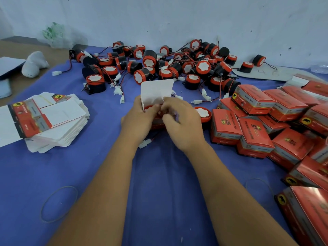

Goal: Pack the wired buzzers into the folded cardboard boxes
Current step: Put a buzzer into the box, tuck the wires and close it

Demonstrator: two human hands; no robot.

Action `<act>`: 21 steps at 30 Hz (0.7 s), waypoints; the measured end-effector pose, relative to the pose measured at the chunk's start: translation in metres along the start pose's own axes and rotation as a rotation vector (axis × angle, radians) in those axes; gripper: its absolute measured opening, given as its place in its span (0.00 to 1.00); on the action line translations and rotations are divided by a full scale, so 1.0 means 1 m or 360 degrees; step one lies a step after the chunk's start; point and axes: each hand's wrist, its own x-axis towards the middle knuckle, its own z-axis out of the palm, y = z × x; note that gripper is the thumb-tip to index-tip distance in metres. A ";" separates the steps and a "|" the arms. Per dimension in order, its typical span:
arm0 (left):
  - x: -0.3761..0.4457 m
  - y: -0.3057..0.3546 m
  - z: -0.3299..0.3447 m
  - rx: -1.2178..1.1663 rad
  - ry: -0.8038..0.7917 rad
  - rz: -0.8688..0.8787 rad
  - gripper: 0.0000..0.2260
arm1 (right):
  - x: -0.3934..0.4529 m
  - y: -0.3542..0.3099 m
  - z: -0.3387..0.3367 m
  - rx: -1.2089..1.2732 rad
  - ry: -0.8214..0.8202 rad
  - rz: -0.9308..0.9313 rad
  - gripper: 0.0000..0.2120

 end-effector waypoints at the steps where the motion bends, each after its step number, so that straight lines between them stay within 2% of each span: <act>1: 0.001 -0.001 0.000 0.0015 0.0009 0.0002 0.13 | -0.001 -0.002 -0.002 0.0272 0.0082 0.0145 0.06; 3: 0.001 -0.002 0.000 0.0072 0.0044 -0.0008 0.12 | -0.001 0.001 -0.004 0.0669 0.0194 0.0366 0.10; 4: 0.001 -0.003 0.001 0.0094 0.0058 0.0010 0.12 | -0.001 0.003 -0.005 0.0685 0.0163 0.0411 0.11; 7: 0.003 -0.002 0.003 0.0011 -0.0032 0.0020 0.11 | -0.001 0.005 -0.003 0.0406 -0.0056 0.0369 0.12; 9: 0.005 -0.003 -0.004 -0.0454 -0.0164 0.0048 0.11 | 0.001 0.008 -0.001 0.0311 -0.0061 0.0363 0.14; 11: 0.005 -0.004 -0.015 -0.0824 -0.0211 0.0155 0.16 | 0.003 0.009 -0.002 0.0300 -0.0056 0.0405 0.15; 13: 0.004 -0.005 -0.022 -0.1073 -0.0254 0.0040 0.18 | 0.004 0.011 -0.003 0.0305 -0.0028 0.0433 0.14; 15: 0.005 -0.006 -0.019 -0.0910 -0.0204 -0.0072 0.14 | 0.005 0.010 -0.003 0.0250 0.0002 0.0421 0.13; 17: 0.006 -0.007 -0.011 -0.0513 -0.0134 -0.0033 0.10 | 0.006 0.009 -0.004 0.0224 0.0027 0.0386 0.15; 19: 0.005 -0.006 -0.005 -0.0227 -0.0027 0.0124 0.13 | 0.007 0.008 -0.004 0.0231 0.0040 0.0369 0.17; 21: 0.003 -0.005 -0.004 -0.0202 0.0146 0.0272 0.17 | 0.008 0.008 -0.003 0.0286 0.0082 0.0357 0.19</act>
